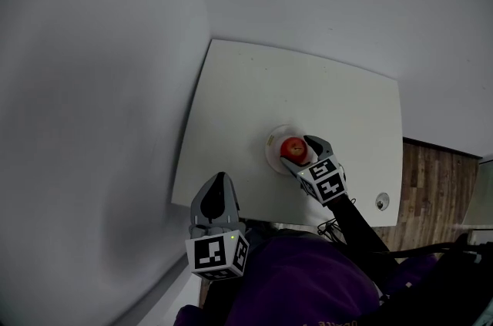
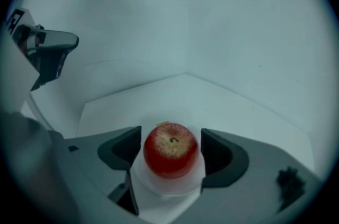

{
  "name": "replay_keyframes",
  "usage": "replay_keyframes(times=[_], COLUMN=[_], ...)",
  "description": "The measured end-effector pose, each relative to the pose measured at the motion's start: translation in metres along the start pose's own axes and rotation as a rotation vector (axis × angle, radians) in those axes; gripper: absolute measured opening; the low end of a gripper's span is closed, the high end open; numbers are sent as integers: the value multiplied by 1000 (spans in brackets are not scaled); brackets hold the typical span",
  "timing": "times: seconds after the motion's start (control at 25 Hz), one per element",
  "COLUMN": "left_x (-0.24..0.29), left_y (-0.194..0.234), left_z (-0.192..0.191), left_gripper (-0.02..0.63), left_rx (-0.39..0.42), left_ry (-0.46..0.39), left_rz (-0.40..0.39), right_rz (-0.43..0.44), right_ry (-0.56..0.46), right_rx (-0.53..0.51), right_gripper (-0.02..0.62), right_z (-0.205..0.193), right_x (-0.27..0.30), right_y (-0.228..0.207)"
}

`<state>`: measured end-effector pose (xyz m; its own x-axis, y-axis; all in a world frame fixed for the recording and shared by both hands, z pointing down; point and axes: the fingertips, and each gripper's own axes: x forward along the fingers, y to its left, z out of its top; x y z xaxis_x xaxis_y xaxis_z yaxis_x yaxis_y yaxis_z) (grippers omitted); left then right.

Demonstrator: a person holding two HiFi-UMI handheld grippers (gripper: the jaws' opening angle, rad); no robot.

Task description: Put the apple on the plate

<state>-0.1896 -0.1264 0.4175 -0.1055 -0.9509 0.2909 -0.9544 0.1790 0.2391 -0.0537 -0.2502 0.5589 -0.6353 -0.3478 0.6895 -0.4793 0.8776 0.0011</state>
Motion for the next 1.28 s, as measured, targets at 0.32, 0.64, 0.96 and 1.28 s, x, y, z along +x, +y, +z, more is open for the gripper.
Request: replay_keyframes(times=[0.32,0.64,0.96,1.28], left_x=[16,31,36,35], left_y=[-16,-48,-82,-101], left_z=[1,3,5,8], left_gripper=[8,8,8,8], left_rx=[7,46,63,92], left_ry=[11,26,12,11], left_rz=[-57,-175,-265,-307], right_rz=[-49,-97,-202,-270], right_ry=[-125,-281,-412,-461], right_rx=[23,93,162,197], right_gripper=[343,342,161,12], right_z=[31,57,60,55], right_x=[-37,-96,-153,-182], right_y=[-11,-22,-39,-52])
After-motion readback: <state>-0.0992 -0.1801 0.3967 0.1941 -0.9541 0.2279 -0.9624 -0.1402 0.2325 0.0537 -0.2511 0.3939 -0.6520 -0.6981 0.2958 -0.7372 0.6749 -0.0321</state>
